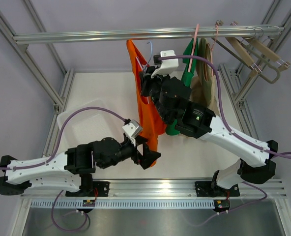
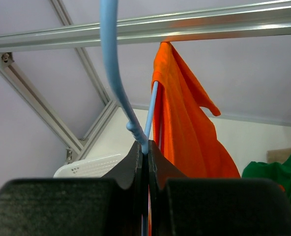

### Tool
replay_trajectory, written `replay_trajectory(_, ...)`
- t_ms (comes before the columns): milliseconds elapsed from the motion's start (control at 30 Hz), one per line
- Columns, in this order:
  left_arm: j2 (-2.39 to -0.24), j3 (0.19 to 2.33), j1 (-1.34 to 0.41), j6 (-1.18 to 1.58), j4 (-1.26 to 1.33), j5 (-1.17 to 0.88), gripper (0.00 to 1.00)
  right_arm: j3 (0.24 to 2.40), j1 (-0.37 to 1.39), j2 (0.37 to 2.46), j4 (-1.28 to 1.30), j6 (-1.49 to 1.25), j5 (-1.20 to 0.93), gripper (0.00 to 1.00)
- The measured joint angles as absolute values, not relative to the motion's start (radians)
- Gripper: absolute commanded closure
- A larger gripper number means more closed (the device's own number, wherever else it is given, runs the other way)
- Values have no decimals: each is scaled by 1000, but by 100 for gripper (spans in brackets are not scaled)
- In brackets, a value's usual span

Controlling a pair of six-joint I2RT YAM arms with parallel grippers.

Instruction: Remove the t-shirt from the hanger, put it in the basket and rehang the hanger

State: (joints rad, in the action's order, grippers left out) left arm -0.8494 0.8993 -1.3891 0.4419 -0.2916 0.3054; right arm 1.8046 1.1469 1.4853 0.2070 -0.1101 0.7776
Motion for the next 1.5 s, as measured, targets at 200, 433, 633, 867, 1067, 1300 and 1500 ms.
replay_trajectory(200,-921,942,-1443,389,-285,449,75,1797,1177,1482,205,-109,788,100)
replay_trajectory(433,-953,953,-1506,336,-274,511,100,1774,1176,1472,167,-79,801,100)
replay_trajectory(633,-944,847,-1604,394,-208,533,100,1903,1110,1542,169,-28,788,100)
replay_trajectory(867,-978,684,-1670,515,-136,613,100,2179,979,1679,361,-86,685,100)
replay_trajectory(1067,-961,680,-1697,517,-148,641,100,2028,978,1502,438,-146,537,100)
replay_trajectory(1300,-753,806,-1713,309,-194,759,100,1676,968,1052,467,-253,339,100)
replay_trajectory(1500,-701,925,-1618,29,-29,824,100,1590,966,872,467,-326,154,100)
